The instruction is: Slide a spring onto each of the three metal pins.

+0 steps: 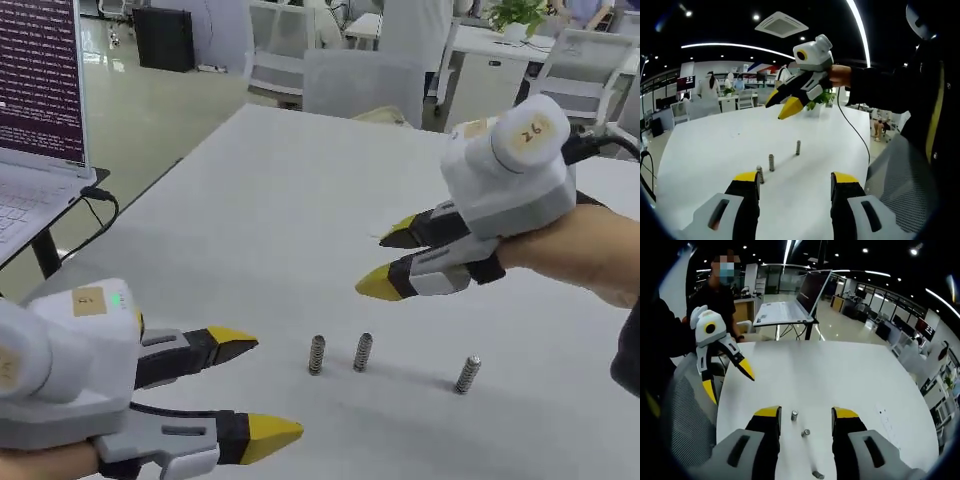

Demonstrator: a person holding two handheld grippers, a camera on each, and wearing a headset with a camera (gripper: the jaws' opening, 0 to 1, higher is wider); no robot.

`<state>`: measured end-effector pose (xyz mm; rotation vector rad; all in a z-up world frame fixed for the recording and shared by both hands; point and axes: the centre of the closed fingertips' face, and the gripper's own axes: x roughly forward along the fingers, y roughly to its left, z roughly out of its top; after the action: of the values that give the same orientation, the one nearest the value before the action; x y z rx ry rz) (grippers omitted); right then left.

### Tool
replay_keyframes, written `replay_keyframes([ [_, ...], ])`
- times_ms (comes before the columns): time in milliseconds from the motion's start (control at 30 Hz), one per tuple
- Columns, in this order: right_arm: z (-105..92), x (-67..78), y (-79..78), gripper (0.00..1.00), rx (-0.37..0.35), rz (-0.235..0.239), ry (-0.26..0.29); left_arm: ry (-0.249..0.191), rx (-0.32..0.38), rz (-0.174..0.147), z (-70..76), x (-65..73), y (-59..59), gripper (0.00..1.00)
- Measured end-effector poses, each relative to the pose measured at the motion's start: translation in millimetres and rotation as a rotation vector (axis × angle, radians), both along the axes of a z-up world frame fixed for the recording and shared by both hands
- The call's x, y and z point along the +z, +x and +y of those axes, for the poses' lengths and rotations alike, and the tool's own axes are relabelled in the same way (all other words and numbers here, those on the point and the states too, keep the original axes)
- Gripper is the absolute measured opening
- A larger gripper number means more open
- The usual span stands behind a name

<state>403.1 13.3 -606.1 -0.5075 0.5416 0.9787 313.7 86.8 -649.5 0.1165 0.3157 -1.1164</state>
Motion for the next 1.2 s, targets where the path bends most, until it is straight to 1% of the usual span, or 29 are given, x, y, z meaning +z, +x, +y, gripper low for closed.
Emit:
replay_keyframes([
  [133, -9.1, 12.6, -8.3, 0.39, -0.024, -0.033, 0.039, -0.013, 0.003, -0.002, -2.7, 3.5, -0.5, 0.53],
  [233, -16.0, 19.0, -15.1, 0.39, -0.043, -0.054, 0.069, -0.009, -0.002, 0.000, -3.9, 3.8, -2.0, 0.53],
  [333, -23.8, 21.0, -21.3, 0.40, -0.066, -0.072, 0.090, -0.008, -0.003, 0.000, -4.8, 4.2, -3.0, 0.53],
  [433, -33.2, 19.3, -28.3, 0.40, -0.088, -0.077, 0.109, -0.010, -0.002, 0.003, -6.0, 4.4, -3.3, 0.53],
  [567, -49.2, 13.8, -36.4, 0.40, -0.125, -0.085, 0.134, -0.008, -0.004, 0.006, -7.5, 3.2, -4.2, 0.53],
  [633, -59.5, 9.6, -41.9, 0.40, -0.156, -0.087, 0.162, -0.007, -0.004, 0.010, -7.9, 2.4, -4.6, 0.53],
  [700, -65.4, 5.6, -46.4, 0.40, -0.172, -0.083, 0.179, -0.008, -0.003, 0.011, -7.8, 1.6, -4.3, 0.53],
  [867, -84.0, -8.7, -57.7, 0.40, -0.209, -0.088, 0.211, -0.006, -0.001, 0.017, -6.9, -1.4, -3.4, 0.53],
  [933, -93.5, -15.0, -61.0, 0.40, -0.238, -0.082, 0.227, -0.003, -0.001, 0.019, -6.8, -2.8, -3.3, 0.53],
  [967, -98.4, -17.6, -63.0, 0.40, -0.251, -0.090, 0.236, -0.001, -0.002, 0.019, -6.7, -3.6, -3.2, 0.53],
  [1100, -111.6, -31.2, -71.9, 0.41, -0.284, -0.080, 0.252, -0.001, -0.002, 0.024, -6.8, -5.5, -3.3, 0.53],
  [1167, -120.6, -40.0, -76.6, 0.43, -0.321, -0.060, 0.265, 0.001, -0.001, 0.029, -6.4, -8.0, -3.0, 0.53],
  [1200, -124.9, -43.6, -79.2, 0.43, -0.330, -0.065, 0.264, 0.003, 0.000, 0.032, -6.0, -9.3, -2.9, 0.53],
])
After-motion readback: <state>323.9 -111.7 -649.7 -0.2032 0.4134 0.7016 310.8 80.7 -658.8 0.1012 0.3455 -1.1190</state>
